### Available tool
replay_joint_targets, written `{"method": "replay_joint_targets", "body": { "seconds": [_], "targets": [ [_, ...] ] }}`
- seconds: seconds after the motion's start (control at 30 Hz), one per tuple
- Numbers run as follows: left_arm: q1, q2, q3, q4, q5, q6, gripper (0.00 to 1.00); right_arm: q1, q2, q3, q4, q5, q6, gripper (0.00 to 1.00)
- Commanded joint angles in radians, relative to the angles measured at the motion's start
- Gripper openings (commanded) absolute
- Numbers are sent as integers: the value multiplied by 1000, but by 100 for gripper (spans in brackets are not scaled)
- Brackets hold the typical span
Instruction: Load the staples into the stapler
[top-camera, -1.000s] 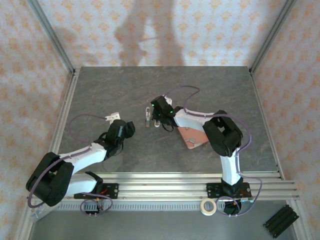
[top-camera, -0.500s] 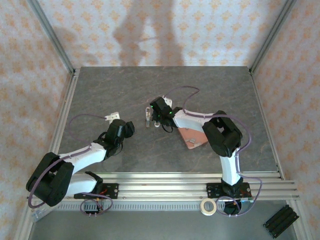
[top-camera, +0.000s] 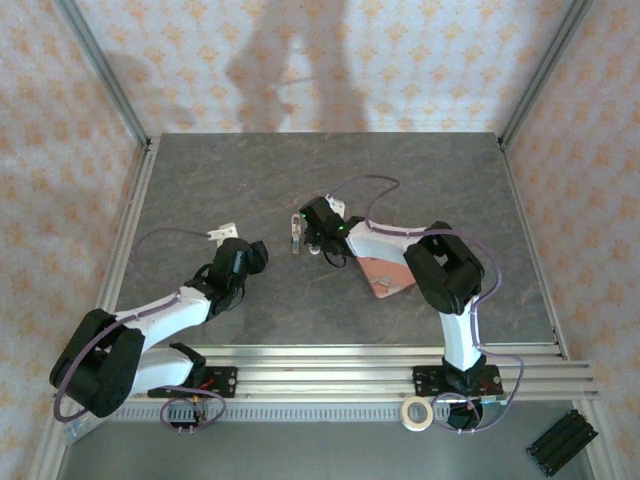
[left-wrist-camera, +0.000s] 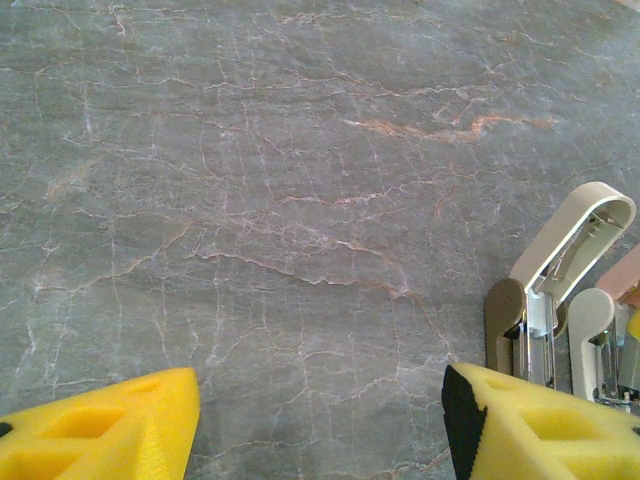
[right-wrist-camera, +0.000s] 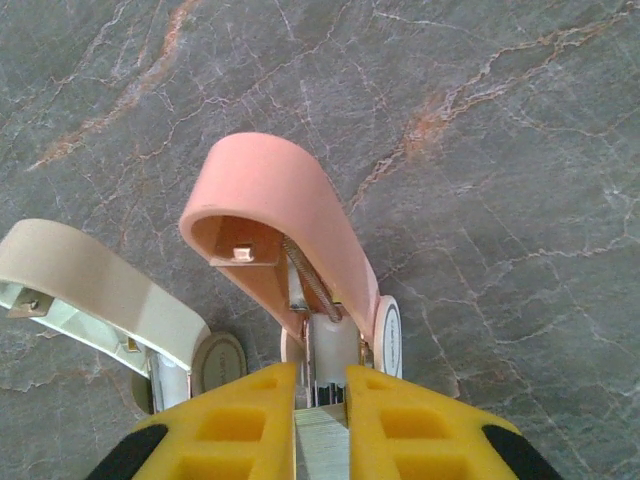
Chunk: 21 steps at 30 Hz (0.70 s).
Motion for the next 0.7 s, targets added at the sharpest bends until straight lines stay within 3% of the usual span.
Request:
{"method": "replay_joint_targets", "body": {
  "seconds": [0.0,0.67],
  "targets": [
    [7,-15,-9,-4,-12,11,66,9,-20,-19,-11,25,15,17],
    [8,-35,-6,-13,-10,10,66,38,-57,-37,-90,85,0,17]
  ]
}}
